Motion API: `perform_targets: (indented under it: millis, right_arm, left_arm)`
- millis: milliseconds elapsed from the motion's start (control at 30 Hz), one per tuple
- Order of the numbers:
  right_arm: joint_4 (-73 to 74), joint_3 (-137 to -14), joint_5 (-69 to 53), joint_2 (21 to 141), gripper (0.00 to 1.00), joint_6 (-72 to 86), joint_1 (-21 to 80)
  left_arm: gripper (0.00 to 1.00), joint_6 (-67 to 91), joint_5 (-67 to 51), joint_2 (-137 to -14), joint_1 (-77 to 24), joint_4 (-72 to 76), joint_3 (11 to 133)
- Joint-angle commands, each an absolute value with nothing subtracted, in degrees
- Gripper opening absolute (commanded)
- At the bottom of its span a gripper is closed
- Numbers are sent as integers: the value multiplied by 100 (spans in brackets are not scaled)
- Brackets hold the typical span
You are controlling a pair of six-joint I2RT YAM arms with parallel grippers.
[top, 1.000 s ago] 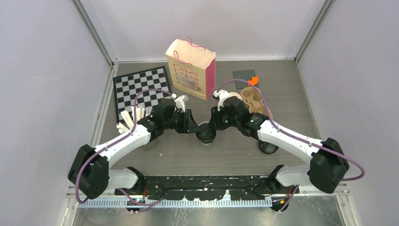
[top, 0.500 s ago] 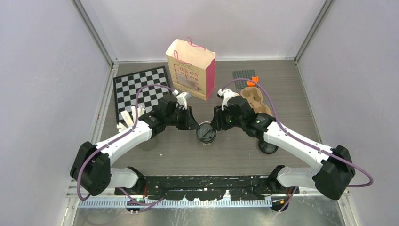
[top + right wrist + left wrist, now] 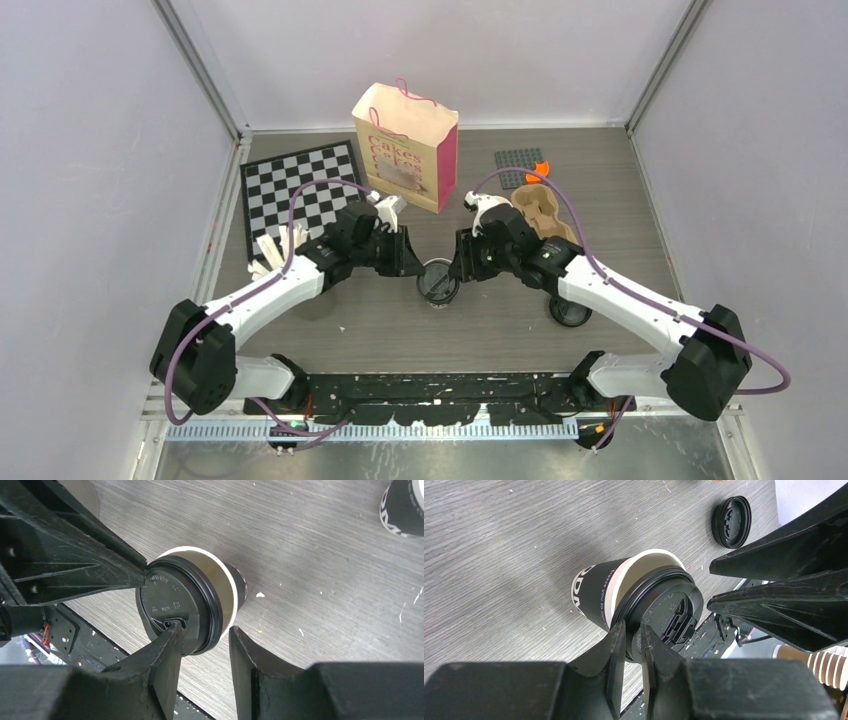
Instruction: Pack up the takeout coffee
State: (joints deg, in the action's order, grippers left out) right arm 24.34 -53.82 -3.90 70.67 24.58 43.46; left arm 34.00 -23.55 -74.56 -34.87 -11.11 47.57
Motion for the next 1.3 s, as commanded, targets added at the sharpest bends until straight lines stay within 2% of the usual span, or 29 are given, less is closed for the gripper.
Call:
perform_targets:
  millis: [0,433,633,967,1100,1267]
  right_arm:
    - [2575,-5603,-175,7094,45,2833,4486]
    - [2873,-5950,851,7523,43,2789,5068]
    - [2906,-6035,1016,7602,31,2722,5124]
    - [2955,-6059,1033,7620,22,2646,5141]
    - [2929,-6081,982,7574,22,2653,5134]
    - [2910,-6143,1002,7570,21,2600,5135]
  left_arm:
    - [20,3315,-2333,-7477,-3509,-1072,4966]
    - [20,3332,-2338,-7477,-3512,-1069,4975]
    - [21,3345,-2362,-7489,-3515,-1072,4984]
    - [21,3365,-2382,-7477,-3510,-1072,4983]
    - [25,3395,-2370,-7421,-3510,-1096,5013]
    - [37,3417,-2203,-7243,-3512,-1269,5099]
